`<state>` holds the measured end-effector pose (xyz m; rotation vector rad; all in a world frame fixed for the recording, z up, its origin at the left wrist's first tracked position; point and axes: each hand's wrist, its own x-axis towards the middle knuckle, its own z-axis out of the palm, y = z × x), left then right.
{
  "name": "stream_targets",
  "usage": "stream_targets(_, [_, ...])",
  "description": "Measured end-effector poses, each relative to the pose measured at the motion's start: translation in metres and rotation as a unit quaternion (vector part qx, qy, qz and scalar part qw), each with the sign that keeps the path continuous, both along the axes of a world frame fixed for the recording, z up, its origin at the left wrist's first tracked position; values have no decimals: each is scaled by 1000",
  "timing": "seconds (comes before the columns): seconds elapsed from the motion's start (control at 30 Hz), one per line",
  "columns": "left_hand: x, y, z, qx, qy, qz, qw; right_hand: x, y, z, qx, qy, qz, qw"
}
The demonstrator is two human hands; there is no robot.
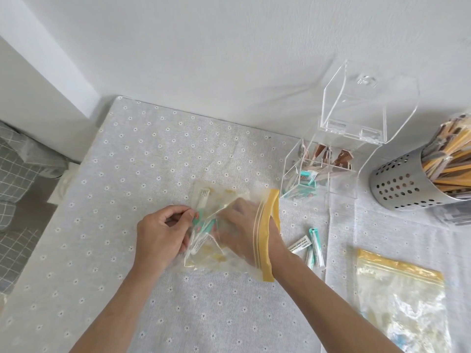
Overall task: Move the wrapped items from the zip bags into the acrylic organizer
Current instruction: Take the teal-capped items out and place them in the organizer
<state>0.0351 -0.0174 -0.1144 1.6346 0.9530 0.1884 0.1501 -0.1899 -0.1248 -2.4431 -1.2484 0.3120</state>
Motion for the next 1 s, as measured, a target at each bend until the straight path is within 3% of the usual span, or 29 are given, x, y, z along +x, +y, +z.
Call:
stream_targets(0.13, [0, -2, 1, 10, 8, 3, 1000, 5, -17, -13, -5, 110, 45, 993])
stream_targets(0.2, [0, -2, 1, 14, 6, 2, 1000, 8, -20, -12, 20, 115, 64, 991])
stream_targets(0.3, [0, -1, 0, 18, 6, 0, 1000, 4, -22, 3, 86, 120, 3, 989])
stream_targets(0.37, [0, -1, -1, 21, 7, -1, 1000, 3, -29, 10, 62, 107, -35, 992])
stream_targets(0.47, [-1, -1, 0, 18, 0, 1, 1000, 6, -50, 20, 137, 169, -86, 972])
stream_targets(0.6, [-2, -2, 1, 34, 3, -3, 999, 10, -75, 40, 142, 230, -177, 946])
stream_targets(1.0, [-1, -5, 3, 49, 5, 5, 999, 27, -132, 117, 251, 202, -318, 892])
